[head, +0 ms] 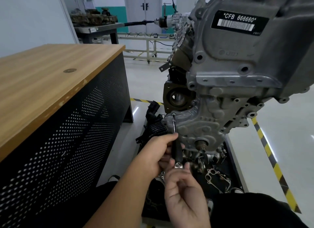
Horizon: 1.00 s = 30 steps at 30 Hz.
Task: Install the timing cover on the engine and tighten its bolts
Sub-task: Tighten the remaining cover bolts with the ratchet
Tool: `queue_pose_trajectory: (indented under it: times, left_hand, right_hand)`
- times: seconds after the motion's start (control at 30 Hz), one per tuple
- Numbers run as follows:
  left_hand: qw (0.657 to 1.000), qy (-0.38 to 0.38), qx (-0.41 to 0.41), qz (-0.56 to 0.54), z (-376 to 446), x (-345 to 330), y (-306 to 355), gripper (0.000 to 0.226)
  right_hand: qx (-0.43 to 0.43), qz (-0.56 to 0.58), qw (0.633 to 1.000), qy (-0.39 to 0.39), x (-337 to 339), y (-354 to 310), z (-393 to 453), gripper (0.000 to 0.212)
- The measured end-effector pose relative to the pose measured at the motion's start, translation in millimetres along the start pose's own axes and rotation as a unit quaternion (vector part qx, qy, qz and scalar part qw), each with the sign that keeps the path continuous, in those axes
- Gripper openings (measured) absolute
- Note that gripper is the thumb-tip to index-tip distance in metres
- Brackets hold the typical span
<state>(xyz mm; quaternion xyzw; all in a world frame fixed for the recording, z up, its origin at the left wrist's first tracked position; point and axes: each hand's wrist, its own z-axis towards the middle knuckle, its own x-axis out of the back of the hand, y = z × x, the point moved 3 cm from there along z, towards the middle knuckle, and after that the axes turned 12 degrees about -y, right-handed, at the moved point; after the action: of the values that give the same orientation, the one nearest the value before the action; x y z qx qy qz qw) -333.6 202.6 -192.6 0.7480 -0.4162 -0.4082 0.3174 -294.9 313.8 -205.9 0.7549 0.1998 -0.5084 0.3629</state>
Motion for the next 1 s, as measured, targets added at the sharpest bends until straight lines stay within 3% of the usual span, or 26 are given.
queue_pose_trajectory:
  times: [0.03,0.07,0.1,0.13,0.17,0.2,0.23,0.27,0.3,0.33,0.37,0.4,0.43,0.47,0.5,0.57,0.63,0.73,0.77,0.8,0.83,0.87,0.9,0.93,0.97,1.0]
  left_hand:
    - [1.0,-0.003,0.002,-0.009,0.3,0.0,-0.2,0.032]
    - [1.0,0.005,0.0,-0.013,-0.4,0.6,0.0,0.033]
    - [1.0,0.02,-0.006,-0.009,-0.4,2.8,-0.4,0.037]
    - [0.999,0.04,-0.016,0.006,-0.4,5.1,-1.1,0.039]
    - [0.997,0.061,-0.032,0.029,0.3,7.0,-2.3,0.038]
    - [0.994,0.08,-0.048,0.05,0.8,7.4,-3.1,0.036]
    - [0.992,0.094,-0.067,0.06,1.8,7.2,-4.0,0.034]
    - [0.99,0.1,-0.081,0.059,2.3,6.1,-4.9,0.032]
    - [0.989,0.101,-0.087,0.058,2.9,5.0,-5.7,0.032]
    - [0.99,0.097,-0.088,0.061,3.2,3.3,-4.5,0.034]
    - [0.991,0.084,-0.078,0.063,4.8,2.1,-3.1,0.035]
    - [0.995,0.061,-0.055,0.051,5.5,1.8,-2.2,0.034]
    - [0.999,0.031,-0.024,0.03,5.9,1.6,-2.6,0.031]
    - [1.0,0.004,0.001,0.007,5.1,0.0,-3.2,0.027]
    - [1.0,-0.012,0.013,-0.008,4.9,-1.5,-3.1,0.026]
    - [1.0,-0.003,0.002,-0.008,4.5,-0.6,-1.9,0.029]
    - [0.999,0.036,-0.026,0.017,3.2,2.9,-0.5,0.028]
    - [0.996,0.07,-0.046,0.025,3.2,5.4,-1.0,0.026]
    - [0.997,0.066,-0.04,0.011,3.9,5.3,-1.7,0.025]
    - [0.998,0.056,-0.028,-0.002,4.1,4.0,-2.1,0.024]
    - [0.999,0.041,-0.011,-0.008,4.7,2.3,-2.5,0.026]
    - [1.0,0.019,0.006,-0.014,5.0,0.0,-2.7,0.03]
    - [1.0,-0.007,0.021,-0.02,5.9,-1.4,-3.4,0.033]
    - [0.999,-0.027,0.032,-0.027,6.2,-2.4,-3.7,0.035]
    - [0.998,-0.034,0.035,-0.03,6.1,-2.2,-3.0,0.035]
    - [0.999,-0.028,0.031,-0.026,6.1,-0.5,-2.6,0.033]
  right_hand:
    - [-0.02,0.059,0.998,-0.017,-2.4,4.1,-1.6,0.055]
    - [-0.016,0.025,0.999,-0.02,-3.0,6.9,-1.8,0.055]
    - [0.002,-0.083,0.997,0.002,-1.8,7.6,-0.6,0.048]
    - [0.054,-0.228,0.971,0.044,1.6,5.1,0.1,0.036]
    - [0.115,-0.379,0.915,0.079,3.7,0.8,0.0,0.021]
    - [0.16,-0.516,0.836,0.097,3.1,-3.2,-0.6,0.012]
    - [0.185,-0.607,0.766,0.1,2.5,-6.9,-0.6,0.008]
    - [0.204,-0.65,0.725,0.102,1.0,-9.9,-1.1,0.006]
    - [0.206,-0.628,0.744,0.098,1.2,-13.4,-2.5,0.006]
    - [0.185,-0.527,0.825,0.083,1.9,-16.1,-3.1,0.007]
    - [0.129,-0.348,0.927,0.048,3.1,-15.2,-2.5,0.013]
    - [0.066,-0.144,0.987,-0.004,1.4,-11.3,-2.9,0.024]
    - [0.031,0.022,0.999,-0.032,-1.4,-9.8,-4.7,0.034]
    - [0.021,0.098,0.994,-0.042,-3.4,-9.7,-7.1,0.041]
    - [0.024,0.087,0.995,-0.047,-5.2,-7.1,-7.8,0.044]
    - [0.059,-0.09,0.994,-0.013,-5.9,-6.7,-4.3,0.036]
    - [0.139,-0.349,0.926,0.04,-5.0,-12.4,-3.4,0.018]
    - [0.225,-0.647,0.726,0.068,-8.1,-19.6,-4.1,0.007]
    - [0.238,-0.685,0.686,0.067,-9.6,-18.6,-5.0,0.008]
    - [0.231,-0.658,0.714,0.061,-9.4,-16.7,-6.0,0.007]
    - [0.208,-0.57,0.793,0.058,-7.7,-17.7,-5.8,0.006]
    - [0.157,-0.41,0.897,0.043,-6.0,-15.5,-4.5,0.012]
    - [0.093,-0.213,0.973,0.007,-6.3,-9.4,-4.2,0.021]
    - [0.053,-0.041,0.998,-0.008,-8.0,-6.1,-5.0,0.026]
    - [0.035,0.04,0.998,-0.013,-9.2,-4.3,-5.1,0.027]
    - [0.038,0.021,0.999,-0.011,-9.5,-2.2,-5.0,0.026]
